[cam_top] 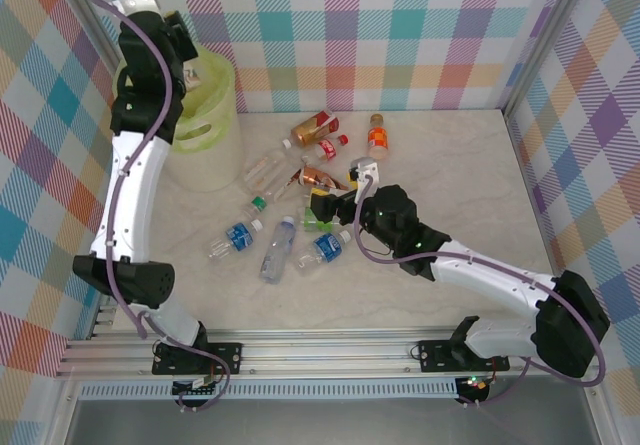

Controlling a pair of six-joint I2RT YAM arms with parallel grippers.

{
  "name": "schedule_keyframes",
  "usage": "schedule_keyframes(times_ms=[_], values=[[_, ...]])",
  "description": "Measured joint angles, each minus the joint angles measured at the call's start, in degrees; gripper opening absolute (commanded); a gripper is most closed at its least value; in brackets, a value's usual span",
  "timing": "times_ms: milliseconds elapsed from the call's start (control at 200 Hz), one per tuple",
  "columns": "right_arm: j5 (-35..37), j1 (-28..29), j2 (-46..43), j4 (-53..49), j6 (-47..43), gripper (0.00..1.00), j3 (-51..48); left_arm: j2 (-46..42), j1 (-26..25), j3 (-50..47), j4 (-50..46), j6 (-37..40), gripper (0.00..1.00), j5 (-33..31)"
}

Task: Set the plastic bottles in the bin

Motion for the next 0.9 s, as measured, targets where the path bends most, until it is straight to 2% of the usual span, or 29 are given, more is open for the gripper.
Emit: schedule_keyframes(times_ms=[120,320,460,565,610,720,765,810,860,900], values=[[-0.61,0.00,-1.16,-0.57,-0.04,1.00,0.00,7.10,2.29,9.84,-5.40,-2.23,0.00,0.09],[-1.66,0.00,-2.56,-2.16,0.52,1.00,0.00,20.48,3.21,26.34,-16.17,-6.75,0.00,0.83],[-1.46,0.00,-2.78,-6.08,1.84,1.00,0.37,35.52,5.05,48.17,-24.68,-11.72,0.00,4.48],[-1.46,0.00,-2.80,-8.02,2.45,1.00,0.46,40.61,6.58,52.41,-28.11,-15.58,0.00,6.25],[-1.44,0.00,-2.82,-8.68,2.84,1.00,0.46,42.03,7.17,52.89,-29.22,-17.42,0.12,7.04],[-0.74,0.00,-3.76,-9.73,3.48,1.00,0.46,44.81,8.35,53.05,-31.26,-20.90,0.65,9.27],[-0.39,0.00,-4.33,-9.75,3.48,1.00,0.44,45.79,8.70,53.05,-31.67,-21.79,0.80,10.80],[-0.09,0.00,-4.94,-9.75,3.48,1.00,0.44,46.47,8.90,53.05,-32.06,-22.82,0.91,12.07],[0.26,0.00,-5.38,-9.75,3.45,1.00,0.44,46.93,9.03,53.05,-32.26,-23.71,0.99,13.27],[0.52,0.00,-5.53,-9.70,3.43,1.00,0.44,47.01,9.07,53.05,-32.26,-24.02,1.00,14.14]])
